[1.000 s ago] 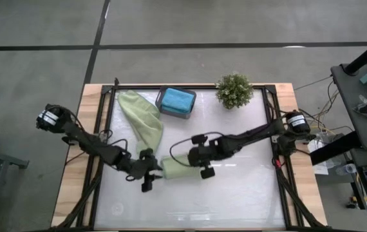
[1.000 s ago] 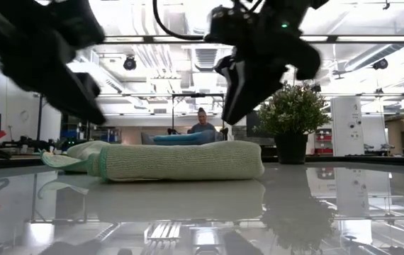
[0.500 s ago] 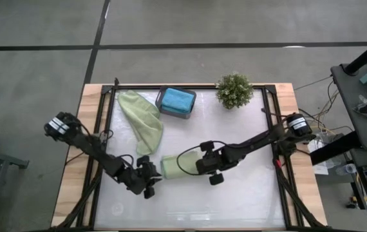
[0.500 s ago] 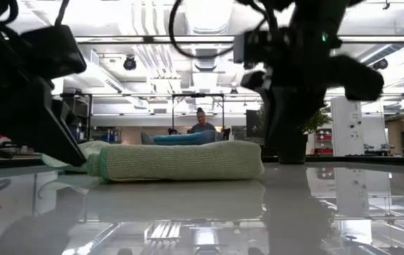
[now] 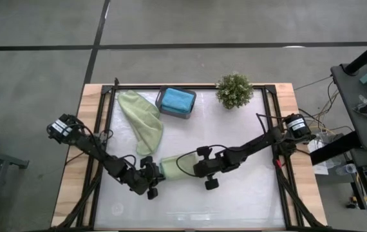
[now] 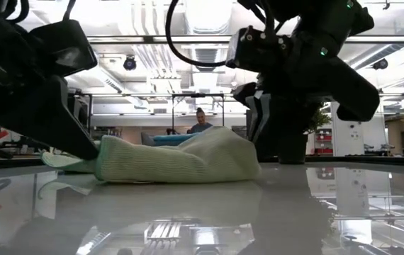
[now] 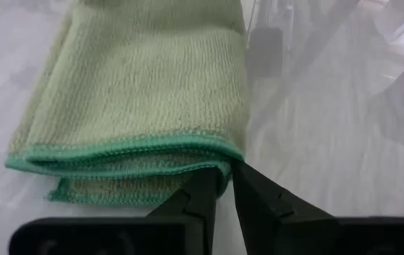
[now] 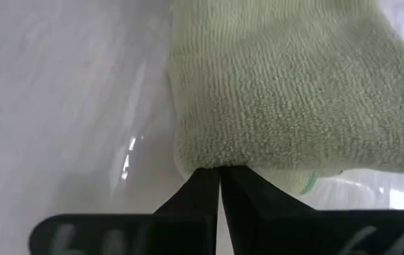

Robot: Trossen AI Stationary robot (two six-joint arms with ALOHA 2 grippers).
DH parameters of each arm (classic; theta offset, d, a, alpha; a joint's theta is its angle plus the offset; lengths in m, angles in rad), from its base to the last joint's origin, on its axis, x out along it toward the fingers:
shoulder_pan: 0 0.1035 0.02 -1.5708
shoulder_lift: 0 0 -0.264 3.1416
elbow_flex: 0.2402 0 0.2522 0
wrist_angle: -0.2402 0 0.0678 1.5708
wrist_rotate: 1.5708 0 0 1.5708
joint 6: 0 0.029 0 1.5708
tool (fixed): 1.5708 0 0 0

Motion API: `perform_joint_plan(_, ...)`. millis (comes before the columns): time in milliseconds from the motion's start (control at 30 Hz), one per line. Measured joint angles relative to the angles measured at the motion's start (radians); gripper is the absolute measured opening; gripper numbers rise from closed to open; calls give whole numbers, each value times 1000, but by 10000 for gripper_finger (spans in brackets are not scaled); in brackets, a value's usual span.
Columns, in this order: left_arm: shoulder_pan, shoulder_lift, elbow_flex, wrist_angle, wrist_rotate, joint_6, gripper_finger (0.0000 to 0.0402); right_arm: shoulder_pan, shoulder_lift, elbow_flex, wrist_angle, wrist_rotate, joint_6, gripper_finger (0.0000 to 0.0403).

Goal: Fold microfiber towels
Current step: Fold the bottom green microfiber towel

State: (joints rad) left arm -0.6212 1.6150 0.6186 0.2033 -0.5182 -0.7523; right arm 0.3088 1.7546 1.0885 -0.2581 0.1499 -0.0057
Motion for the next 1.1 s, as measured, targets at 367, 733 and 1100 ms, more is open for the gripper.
perform_joint_plan(367, 0, -3, -2, -25, 144, -43, 49, 1, -6, 21, -141, -1, 51, 30)
perform_joint_plan(733, 0, -142, 11, -32, 150, 2, 88, 1, -63, 63, -185, 136, 52, 77)
perform_joint_plan(1100, 5, 27, 20, 156, -11, 182, 31, -24, 11, -121, 692, 172, -66, 11)
